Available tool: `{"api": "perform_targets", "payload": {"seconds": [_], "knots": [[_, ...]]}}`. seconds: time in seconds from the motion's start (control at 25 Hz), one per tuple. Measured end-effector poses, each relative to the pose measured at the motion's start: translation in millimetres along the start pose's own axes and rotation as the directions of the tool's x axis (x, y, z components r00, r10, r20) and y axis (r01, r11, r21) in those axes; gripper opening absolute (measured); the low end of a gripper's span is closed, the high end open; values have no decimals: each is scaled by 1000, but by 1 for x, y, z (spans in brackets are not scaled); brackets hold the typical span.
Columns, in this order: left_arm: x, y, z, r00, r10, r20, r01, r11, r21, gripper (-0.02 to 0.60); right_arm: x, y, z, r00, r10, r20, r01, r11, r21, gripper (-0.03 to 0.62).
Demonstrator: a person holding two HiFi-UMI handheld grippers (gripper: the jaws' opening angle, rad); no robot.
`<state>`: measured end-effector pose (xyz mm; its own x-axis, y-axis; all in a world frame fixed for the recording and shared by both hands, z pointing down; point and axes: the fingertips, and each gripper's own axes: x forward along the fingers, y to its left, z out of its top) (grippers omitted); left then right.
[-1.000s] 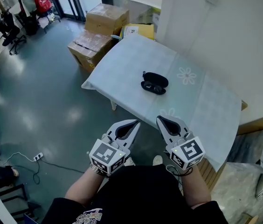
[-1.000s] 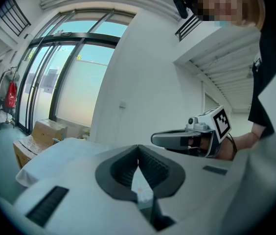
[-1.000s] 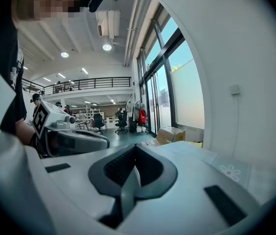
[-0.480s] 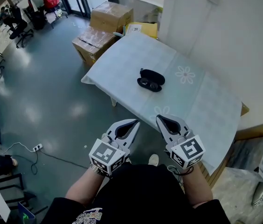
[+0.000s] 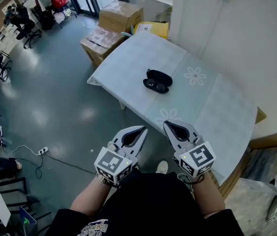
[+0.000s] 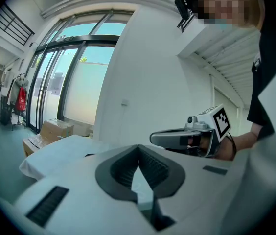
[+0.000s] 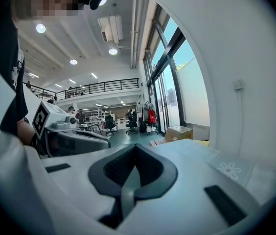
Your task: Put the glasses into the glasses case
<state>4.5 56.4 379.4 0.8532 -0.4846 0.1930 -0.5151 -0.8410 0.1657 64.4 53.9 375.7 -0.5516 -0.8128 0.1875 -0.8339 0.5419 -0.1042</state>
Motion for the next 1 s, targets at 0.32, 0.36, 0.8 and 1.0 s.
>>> {"api": "perform_targets", "payload": {"seconds": [0.32, 0.36, 0.8, 1.0], "knots": [[3, -15, -6, 1000, 14, -2, -14, 1000, -5, 28, -13, -3, -4, 1000, 13, 7, -13, 1000, 1, 23], [3, -16, -6, 1000, 14, -4, -14, 1000, -6, 28, -14, -3, -4, 1000, 14, 8, -14, 1000, -1, 23], [12, -21, -9, 1000, 15, -4, -15, 1000, -8, 28, -19, -10, -8, 1000, 18, 4, -18, 1000, 9, 23], [16, -22, -7, 1000, 16, -3, -16, 1000, -6, 28, -20, -14, -7, 1000, 19, 6, -19, 1000, 9, 21]]}}
